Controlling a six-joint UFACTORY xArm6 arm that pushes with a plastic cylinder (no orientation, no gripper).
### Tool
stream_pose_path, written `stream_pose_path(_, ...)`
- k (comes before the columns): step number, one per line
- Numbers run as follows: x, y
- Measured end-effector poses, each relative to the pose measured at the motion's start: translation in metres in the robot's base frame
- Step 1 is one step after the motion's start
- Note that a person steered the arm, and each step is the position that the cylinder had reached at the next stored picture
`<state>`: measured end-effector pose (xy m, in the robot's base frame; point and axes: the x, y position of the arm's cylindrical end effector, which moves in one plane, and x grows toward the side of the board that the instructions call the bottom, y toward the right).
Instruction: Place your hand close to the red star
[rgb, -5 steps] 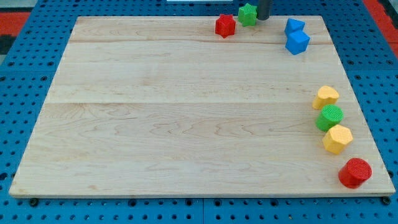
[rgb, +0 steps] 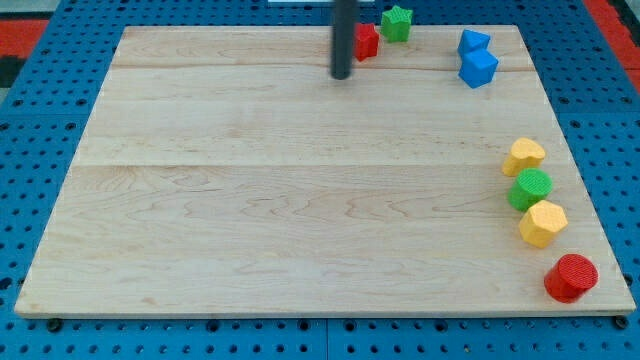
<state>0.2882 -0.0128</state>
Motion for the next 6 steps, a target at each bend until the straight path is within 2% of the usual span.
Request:
stream_pose_path(1,-0.036,-0.047)
stream_pose_path(2,-0.081,-0.059)
stream_pose_path(3,-0.094,-0.039)
stream_pose_path(5,-0.094,0.054)
stream_pose_path(6,-0.081,0.067)
